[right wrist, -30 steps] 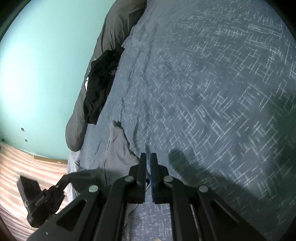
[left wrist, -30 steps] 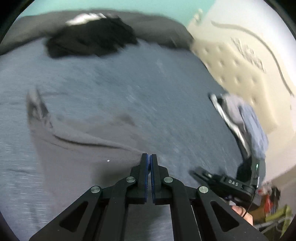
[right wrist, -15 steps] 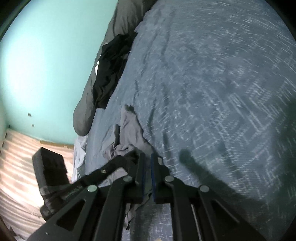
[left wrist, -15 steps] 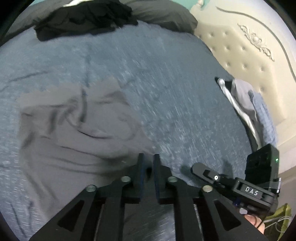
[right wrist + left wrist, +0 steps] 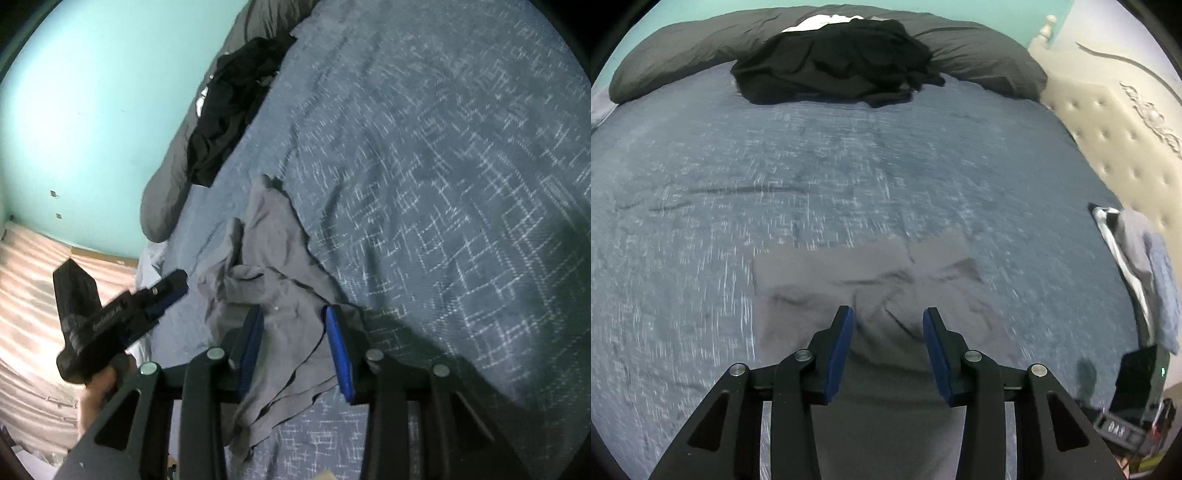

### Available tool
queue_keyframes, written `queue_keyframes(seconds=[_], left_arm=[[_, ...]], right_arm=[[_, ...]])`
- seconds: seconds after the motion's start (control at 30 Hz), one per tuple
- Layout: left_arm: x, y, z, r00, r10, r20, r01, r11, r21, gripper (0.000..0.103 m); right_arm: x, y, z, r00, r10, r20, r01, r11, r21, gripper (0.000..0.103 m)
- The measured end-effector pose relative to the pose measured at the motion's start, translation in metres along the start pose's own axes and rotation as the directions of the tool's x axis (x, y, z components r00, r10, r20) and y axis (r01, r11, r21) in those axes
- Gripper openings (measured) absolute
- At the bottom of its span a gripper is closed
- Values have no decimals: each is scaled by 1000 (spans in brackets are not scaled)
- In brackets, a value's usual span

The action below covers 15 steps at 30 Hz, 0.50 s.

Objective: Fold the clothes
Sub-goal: 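Grasp the folded briefs edge with the left gripper while the right gripper grasps the other edge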

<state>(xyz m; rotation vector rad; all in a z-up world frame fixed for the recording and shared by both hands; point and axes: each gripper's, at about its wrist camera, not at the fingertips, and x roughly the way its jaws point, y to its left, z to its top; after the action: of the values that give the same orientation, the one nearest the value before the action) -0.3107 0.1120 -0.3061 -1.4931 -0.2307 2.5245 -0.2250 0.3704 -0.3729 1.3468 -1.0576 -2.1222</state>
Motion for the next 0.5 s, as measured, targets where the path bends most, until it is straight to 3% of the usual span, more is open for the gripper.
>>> queue_keyframes(seconds=[0.3, 0.5], left_arm=[[42, -6, 28, 997, 51, -50, -49, 998, 31, 43], [60, -10, 29, 995, 70, -71, -67, 997, 43, 43]], right_arm=[[-2, -3, 3, 994, -102, 48, 103, 994, -26, 36], [1, 3, 2, 995, -93, 45, 95, 994, -55, 36]])
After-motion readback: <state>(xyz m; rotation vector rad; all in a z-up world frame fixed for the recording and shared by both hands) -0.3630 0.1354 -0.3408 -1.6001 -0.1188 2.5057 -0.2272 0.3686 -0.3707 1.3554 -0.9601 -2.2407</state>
